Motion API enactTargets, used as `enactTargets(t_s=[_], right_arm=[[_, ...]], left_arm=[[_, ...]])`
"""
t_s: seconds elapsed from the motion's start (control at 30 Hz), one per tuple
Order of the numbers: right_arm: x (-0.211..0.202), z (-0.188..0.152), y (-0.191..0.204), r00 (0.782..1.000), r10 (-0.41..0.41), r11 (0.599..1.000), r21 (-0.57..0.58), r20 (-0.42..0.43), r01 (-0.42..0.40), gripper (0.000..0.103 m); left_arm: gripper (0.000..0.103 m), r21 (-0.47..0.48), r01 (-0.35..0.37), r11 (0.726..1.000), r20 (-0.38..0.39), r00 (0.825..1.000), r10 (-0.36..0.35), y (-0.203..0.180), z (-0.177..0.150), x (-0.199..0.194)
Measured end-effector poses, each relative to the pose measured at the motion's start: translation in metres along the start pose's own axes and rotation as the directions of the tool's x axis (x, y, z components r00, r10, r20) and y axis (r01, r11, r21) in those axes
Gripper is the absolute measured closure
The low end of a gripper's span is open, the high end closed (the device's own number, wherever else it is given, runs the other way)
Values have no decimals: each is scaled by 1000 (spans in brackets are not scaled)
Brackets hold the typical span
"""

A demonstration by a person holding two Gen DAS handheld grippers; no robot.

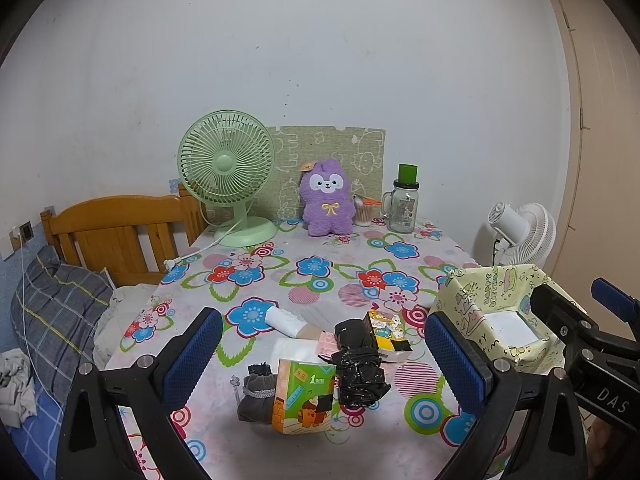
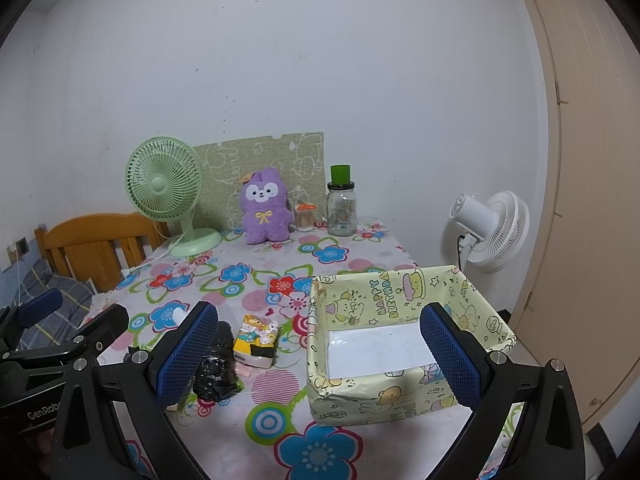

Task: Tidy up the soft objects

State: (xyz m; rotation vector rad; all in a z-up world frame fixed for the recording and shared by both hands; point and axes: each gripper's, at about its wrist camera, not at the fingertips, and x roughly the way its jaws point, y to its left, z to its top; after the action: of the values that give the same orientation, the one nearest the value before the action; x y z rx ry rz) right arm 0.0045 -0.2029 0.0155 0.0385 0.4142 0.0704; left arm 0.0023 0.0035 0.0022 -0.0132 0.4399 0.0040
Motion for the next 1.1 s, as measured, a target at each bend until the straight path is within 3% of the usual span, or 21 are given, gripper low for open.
enactTargets(t_s=[0.57,0.63,1.1], right_arm=[[10,2,1,1000,5,1000,7,-19,-5,4],[16,2,3,1000,1,1000,10,-31,0,11],[57,-7,40,992,46,999,-8,-116,-48,11]], left_arm=[[1,-9,14,1000,-30,999,-14,6,-4,13],[1,-19,44,999,-47,998,-45,10,-5,18],[3,9,17,1000,-148,989,-15,29,-21,58]])
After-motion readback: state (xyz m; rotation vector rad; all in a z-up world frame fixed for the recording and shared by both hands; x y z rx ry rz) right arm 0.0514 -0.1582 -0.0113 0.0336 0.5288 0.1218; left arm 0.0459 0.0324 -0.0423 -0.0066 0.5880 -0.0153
